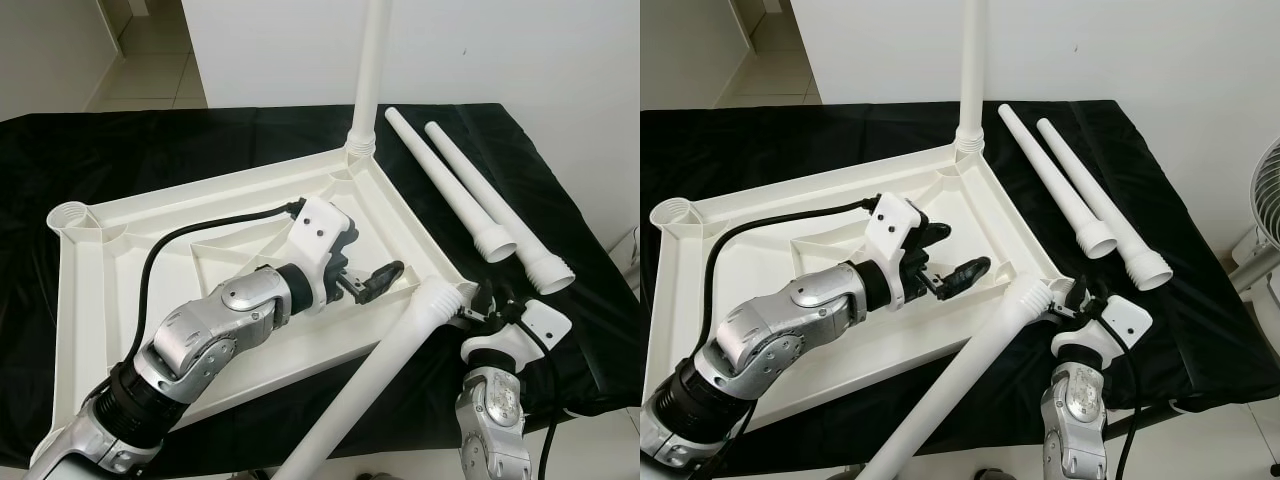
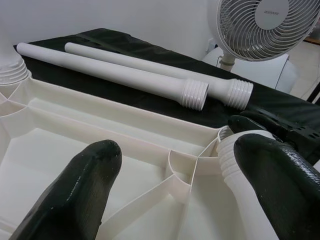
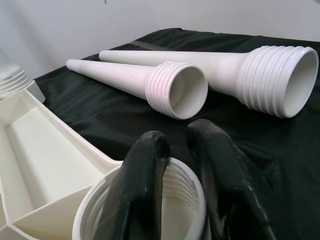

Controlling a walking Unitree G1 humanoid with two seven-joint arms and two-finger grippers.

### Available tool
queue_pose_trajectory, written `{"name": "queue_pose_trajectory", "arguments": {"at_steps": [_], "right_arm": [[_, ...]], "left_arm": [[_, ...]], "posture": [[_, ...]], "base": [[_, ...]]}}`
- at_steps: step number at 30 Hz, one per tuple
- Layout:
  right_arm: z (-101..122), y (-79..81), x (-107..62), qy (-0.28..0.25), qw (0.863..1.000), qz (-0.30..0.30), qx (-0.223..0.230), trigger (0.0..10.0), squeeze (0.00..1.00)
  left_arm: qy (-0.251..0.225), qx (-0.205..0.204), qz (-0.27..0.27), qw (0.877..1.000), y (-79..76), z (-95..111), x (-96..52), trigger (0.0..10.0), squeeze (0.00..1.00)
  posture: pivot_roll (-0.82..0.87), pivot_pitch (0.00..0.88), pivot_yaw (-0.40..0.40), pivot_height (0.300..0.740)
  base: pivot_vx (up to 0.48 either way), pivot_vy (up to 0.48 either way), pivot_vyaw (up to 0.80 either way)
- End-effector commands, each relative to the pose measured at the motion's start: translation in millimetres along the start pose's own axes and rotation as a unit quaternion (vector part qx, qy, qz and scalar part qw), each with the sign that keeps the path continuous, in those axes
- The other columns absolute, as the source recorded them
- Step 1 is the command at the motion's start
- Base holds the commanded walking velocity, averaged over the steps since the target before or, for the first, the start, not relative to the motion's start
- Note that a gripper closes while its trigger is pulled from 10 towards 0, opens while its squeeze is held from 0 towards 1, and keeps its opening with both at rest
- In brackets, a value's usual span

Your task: Building children table

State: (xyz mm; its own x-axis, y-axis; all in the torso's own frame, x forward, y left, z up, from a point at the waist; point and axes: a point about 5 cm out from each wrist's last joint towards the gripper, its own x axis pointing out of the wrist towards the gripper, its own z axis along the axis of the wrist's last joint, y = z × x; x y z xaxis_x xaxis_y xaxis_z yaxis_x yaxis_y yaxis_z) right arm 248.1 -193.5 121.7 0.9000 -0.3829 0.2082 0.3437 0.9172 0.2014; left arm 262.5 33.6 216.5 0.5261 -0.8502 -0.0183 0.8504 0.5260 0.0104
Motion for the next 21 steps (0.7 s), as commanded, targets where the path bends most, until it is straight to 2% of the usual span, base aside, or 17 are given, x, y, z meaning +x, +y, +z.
{"name": "queue_pose_trajectory", "arguments": {"at_steps": [1,14,21], "right_arm": [[-11.7,-4.5,-4.5,0.033,0.999,-0.009,-0.004,10.0,0.0],[-13.2,-3.8,-4.6,0.036,0.999,-0.015,-0.004,10.0,0.0],[-13.0,-3.9,-6.7,0.037,0.999,-0.014,-0.005,10.0,0.0]], "left_arm": [[0.01,0.0,-0.116,0.993,-13.4,-3.5,-2.4,10.0,0.0],[0.031,-0.002,-0.144,0.989,-16.0,-8.1,-7.9,10.0,0.0],[0.058,-0.007,-0.169,0.984,-24.0,-13.6,-10.9,10.0,0.0]], "posture": [[-0.03,0.133,0.065,0.74],[-0.03,0.123,0.075,0.74],[-0.03,0.127,0.076,0.74]], "base": [[0.0,0.0,0.0],[0.0,0.0,0.0],[0.0,0.0,0.0]]}}
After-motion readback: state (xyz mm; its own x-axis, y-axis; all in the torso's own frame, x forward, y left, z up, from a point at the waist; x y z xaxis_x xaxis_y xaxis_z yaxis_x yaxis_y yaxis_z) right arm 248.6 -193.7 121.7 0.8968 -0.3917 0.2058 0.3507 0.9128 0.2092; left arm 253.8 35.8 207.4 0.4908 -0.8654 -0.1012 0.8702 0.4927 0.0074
